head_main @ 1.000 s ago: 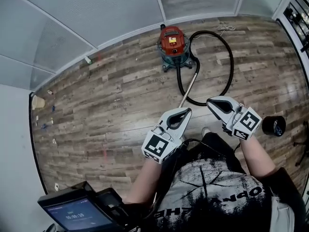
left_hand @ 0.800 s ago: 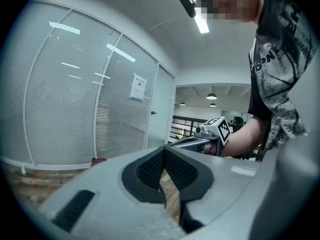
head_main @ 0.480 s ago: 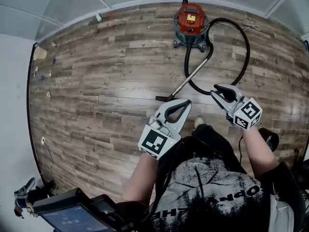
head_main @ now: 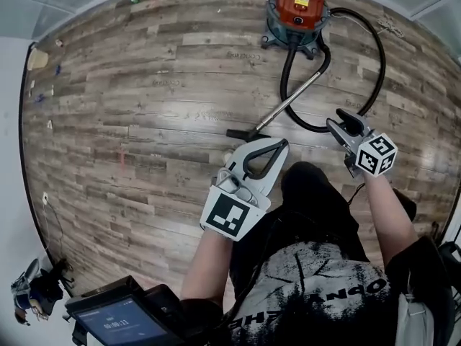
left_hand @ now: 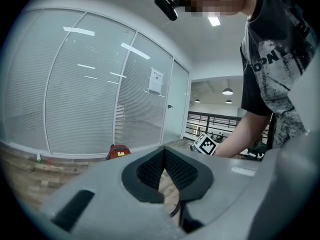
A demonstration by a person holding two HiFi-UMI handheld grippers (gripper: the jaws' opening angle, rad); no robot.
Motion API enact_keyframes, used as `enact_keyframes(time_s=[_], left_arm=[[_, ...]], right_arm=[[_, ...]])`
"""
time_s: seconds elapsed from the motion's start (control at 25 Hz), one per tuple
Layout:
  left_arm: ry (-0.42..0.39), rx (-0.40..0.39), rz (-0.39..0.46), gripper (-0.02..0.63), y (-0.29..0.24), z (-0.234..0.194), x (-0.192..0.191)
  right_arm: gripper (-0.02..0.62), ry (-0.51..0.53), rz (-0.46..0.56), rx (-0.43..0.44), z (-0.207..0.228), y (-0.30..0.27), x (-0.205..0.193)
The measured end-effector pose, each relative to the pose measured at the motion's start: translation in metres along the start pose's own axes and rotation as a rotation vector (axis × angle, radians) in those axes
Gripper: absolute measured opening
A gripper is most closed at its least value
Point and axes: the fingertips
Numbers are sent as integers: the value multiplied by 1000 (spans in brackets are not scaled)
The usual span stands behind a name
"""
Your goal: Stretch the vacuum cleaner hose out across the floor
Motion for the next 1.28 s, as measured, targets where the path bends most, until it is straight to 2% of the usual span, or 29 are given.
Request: enact_keyframes(time_s=[0.2, 0.48, 0.6, 0.72, 0.8, 0.92, 1.04, 1.08, 1.12, 1.16, 1.28], left_arm=[[19, -1, -12, 2, -35, -25, -84], [25, 63, -10, 2, -85, -38, -206], [46, 86, -29, 2, -103, -39, -253], [90, 142, -30, 2, -118, -44, -285], [132, 186, -27, 2, -121, -46, -299], [172, 232, -79, 2, -112, -46, -317], [183, 250, -140, 2, -100, -43, -331], [186, 255, -159, 2, -96, -41, -336], [192, 262, -175, 2, -92, -40, -341], [197, 271, -187, 2, -87, -41, -346], [197, 298, -196, 2, -75, -44, -352]], right_arm=[[227, -187, -29, -17, 93, -74, -72], [242, -332, -67, -35, 231, -181, -176], [255, -389, -87, -46, 284, -228, -225], [264, -449, -64, -51, 330, -268, -255], [274, -514, -33, -48, 351, -289, -267], [333, -666, 20, -49, 366, -317, -281], [337, -782, 63, -74, 371, -344, -283], [323, -801, 70, -89, 373, -351, -283], [280, -813, 75, -103, 375, -358, -282], [275, -821, 75, -115, 375, -363, -281], [202, -823, 61, -152, 376, -372, -282]])
Point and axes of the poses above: the fingertips, and each gripper's own axes: y backward along the fingers, z to its right, x out of its top, and after that the axes turned 8 degrees about -y, right-handed
